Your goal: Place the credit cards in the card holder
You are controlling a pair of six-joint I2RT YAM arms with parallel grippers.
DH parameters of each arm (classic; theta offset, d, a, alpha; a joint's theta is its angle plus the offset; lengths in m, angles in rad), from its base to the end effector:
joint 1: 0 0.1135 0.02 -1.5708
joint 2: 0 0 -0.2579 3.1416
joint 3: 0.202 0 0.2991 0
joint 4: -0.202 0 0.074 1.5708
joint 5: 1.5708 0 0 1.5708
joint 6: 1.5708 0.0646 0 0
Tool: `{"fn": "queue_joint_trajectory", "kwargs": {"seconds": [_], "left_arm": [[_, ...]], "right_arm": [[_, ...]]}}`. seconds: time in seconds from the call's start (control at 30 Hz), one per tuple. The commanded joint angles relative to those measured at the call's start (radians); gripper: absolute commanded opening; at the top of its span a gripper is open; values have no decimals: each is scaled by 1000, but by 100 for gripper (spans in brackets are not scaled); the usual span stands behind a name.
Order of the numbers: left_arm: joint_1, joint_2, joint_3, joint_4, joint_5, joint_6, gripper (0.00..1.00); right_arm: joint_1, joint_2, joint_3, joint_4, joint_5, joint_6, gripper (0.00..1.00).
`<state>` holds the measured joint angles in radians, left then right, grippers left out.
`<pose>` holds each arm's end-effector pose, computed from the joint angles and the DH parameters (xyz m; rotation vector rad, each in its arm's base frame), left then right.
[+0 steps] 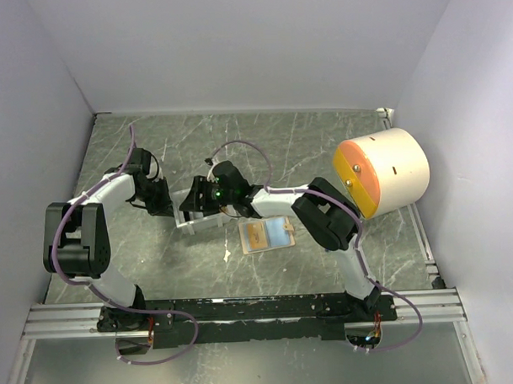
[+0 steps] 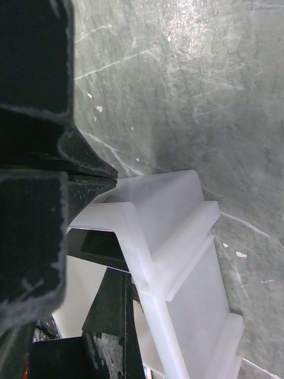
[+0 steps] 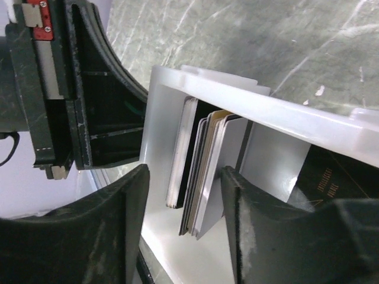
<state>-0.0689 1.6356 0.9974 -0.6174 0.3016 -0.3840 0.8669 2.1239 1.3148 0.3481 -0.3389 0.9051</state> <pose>0.3477 -0.0432 0.1155 -0.3801 2.8321 -0.5249 0.3214 0.4118 0.1023 -0.2017 2.3245 1.3650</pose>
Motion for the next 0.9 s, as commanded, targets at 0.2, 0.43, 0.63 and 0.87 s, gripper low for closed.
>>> {"fn": "queue_joint_trajectory", "kwargs": {"seconds": [0.2,0.43,0.63,0.87], "left_arm": [[9,13,18,25,51,8,7],[12,13,17,22,46,8,7],[72,-9,5,24,57,-28,7],[134,-13,11,26,92,-29,9]], "right_arm": [[19,48,90,-64,-1,-34,58],[24,47,129,-174,66,-78,60],[25,55,136,-192,80,-89,63],[27,58,145,-192,74,-89,55]]}}
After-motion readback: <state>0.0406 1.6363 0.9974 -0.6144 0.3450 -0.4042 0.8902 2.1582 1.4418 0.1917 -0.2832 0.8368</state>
